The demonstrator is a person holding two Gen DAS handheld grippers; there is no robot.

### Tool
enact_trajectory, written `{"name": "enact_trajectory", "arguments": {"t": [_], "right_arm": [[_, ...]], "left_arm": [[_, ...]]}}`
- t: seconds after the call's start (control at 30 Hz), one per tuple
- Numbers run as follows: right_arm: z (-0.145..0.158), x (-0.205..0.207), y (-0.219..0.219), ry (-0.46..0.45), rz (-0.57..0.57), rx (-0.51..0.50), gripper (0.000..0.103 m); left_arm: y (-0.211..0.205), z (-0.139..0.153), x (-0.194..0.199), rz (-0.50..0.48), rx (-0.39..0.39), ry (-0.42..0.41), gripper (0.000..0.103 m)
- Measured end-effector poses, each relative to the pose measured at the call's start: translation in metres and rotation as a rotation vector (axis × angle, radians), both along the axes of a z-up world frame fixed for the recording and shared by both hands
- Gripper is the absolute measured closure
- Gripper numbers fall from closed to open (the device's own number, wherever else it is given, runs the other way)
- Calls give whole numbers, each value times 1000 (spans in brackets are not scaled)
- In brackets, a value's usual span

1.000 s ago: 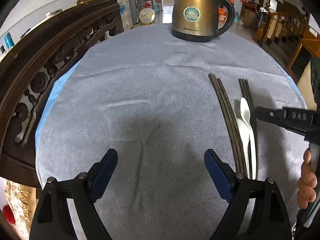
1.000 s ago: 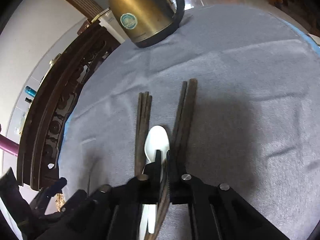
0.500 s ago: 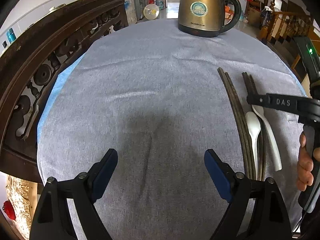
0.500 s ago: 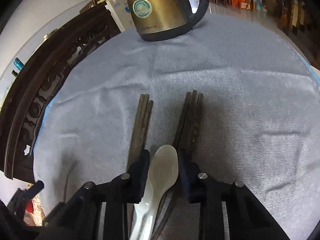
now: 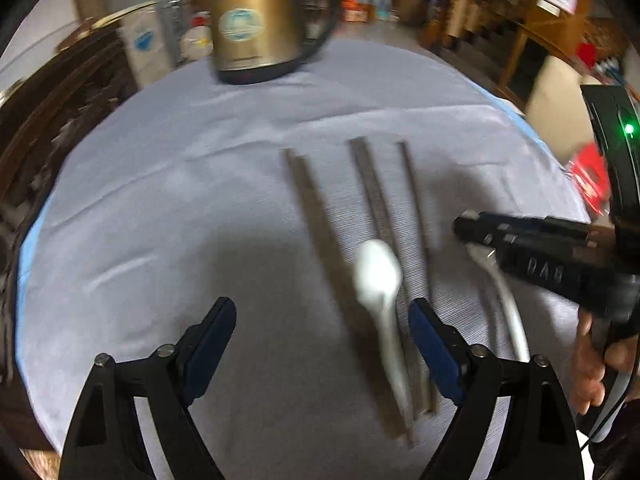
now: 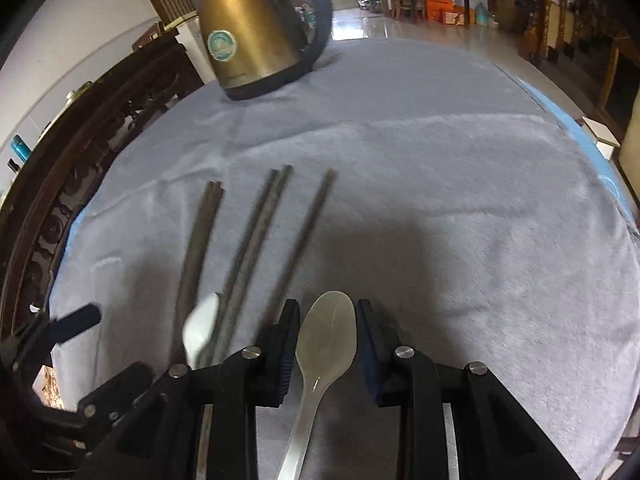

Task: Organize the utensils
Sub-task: 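Grasp a second white spoon with the left gripper while the right gripper holds its spoon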

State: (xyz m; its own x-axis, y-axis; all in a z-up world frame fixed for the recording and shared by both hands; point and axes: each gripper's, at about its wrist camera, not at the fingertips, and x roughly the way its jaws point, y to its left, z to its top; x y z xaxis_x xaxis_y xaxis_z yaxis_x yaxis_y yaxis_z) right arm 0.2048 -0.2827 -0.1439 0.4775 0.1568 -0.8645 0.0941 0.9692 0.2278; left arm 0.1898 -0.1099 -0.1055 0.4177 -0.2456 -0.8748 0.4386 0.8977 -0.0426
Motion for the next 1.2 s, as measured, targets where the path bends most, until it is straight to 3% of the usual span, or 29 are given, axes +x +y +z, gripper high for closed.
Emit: {"name": "enact_trajectory", "arguments": {"t": [0.13,0.17,0.37,0.7,0.9,0.97,1.07,1.2], "right_arm": [[-4,-8,-13,12,-10,60,72],[-4,-9,-14,10,-13,73,72],[-2,-11,-17,15,-7,82,71],[1,-14,8,7,48,-87,72],[2,-29,-7,-23,11,32,72],[4,-39,-10,-42,2,53,72],[8,-48,-10,-80,-4,84,72],[11,-57,-6,-94,-5,86,72]], "left_arm": [[-19,-10,15,-64,-8,46,53],[-22,-15,20,-71,-9,63,56],[-27,-22,19,-132,12,9,57],[-23,-22,22,-170,-15,8,70],[-10,-12,20,-130,-72,-13,81],[-3,-7,20,-107,-98,-9,94],[8,-8,20,-82,-147,29,95],[17,-18,12,-54,-116,50,96]]}}
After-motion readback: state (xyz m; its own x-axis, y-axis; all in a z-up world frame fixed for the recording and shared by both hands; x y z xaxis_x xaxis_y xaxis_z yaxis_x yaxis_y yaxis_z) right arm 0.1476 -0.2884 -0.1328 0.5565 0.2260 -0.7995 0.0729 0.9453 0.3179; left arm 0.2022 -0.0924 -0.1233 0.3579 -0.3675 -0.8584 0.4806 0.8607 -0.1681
